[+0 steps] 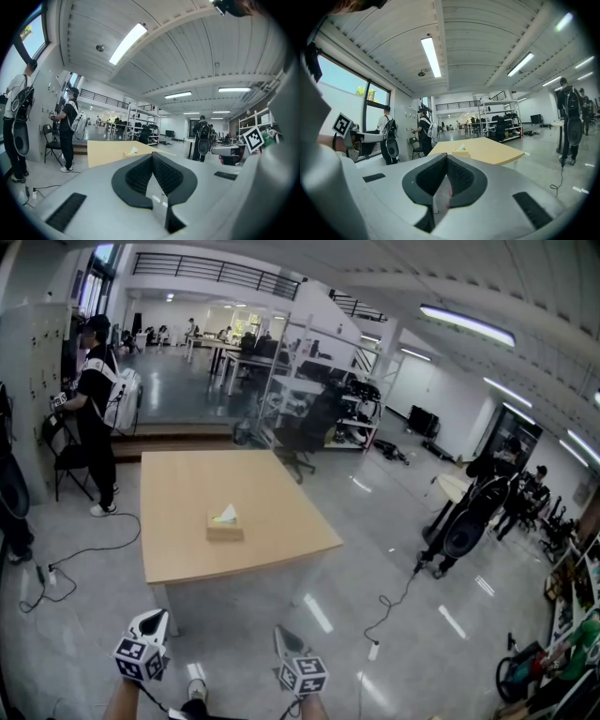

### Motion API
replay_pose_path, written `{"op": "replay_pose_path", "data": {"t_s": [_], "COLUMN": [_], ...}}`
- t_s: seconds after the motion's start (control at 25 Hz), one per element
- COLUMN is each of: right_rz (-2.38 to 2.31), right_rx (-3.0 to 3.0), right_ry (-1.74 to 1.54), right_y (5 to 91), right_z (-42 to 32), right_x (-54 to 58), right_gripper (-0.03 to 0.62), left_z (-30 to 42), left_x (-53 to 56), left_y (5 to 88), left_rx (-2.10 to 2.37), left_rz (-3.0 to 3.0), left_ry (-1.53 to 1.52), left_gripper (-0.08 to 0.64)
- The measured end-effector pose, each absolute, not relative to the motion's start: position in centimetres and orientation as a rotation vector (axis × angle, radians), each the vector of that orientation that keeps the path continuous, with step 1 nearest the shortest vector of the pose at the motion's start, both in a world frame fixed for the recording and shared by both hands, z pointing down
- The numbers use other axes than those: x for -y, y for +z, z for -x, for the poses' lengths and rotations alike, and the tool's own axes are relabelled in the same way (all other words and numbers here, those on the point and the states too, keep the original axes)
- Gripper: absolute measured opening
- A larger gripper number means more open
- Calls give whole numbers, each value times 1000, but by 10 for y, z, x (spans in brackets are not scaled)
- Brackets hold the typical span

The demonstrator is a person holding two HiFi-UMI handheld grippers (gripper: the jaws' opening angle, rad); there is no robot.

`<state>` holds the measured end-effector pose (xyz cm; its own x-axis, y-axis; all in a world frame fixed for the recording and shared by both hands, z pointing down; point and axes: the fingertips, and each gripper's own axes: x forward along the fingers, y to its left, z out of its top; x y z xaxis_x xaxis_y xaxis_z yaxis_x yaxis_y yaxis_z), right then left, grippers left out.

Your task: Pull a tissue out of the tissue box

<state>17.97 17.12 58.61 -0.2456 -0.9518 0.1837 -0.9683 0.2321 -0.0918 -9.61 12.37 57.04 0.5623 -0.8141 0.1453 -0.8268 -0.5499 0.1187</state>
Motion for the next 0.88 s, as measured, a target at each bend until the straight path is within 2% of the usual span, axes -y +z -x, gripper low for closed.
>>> {"op": "replay_pose_path", "data": {"t_s": [0.88], "right_rz": [-1890], "right_rx": [2364], "right_ry": [275], "right_y": [568], "right_z": [-158], "right_x": [-8], "right_gripper": [8], "left_z": [108], "left_x": [48], "left_y": [547], "left_rx": [1351], "left_rz": [-2650], "left_ry": [91], "left_gripper": [8]}}
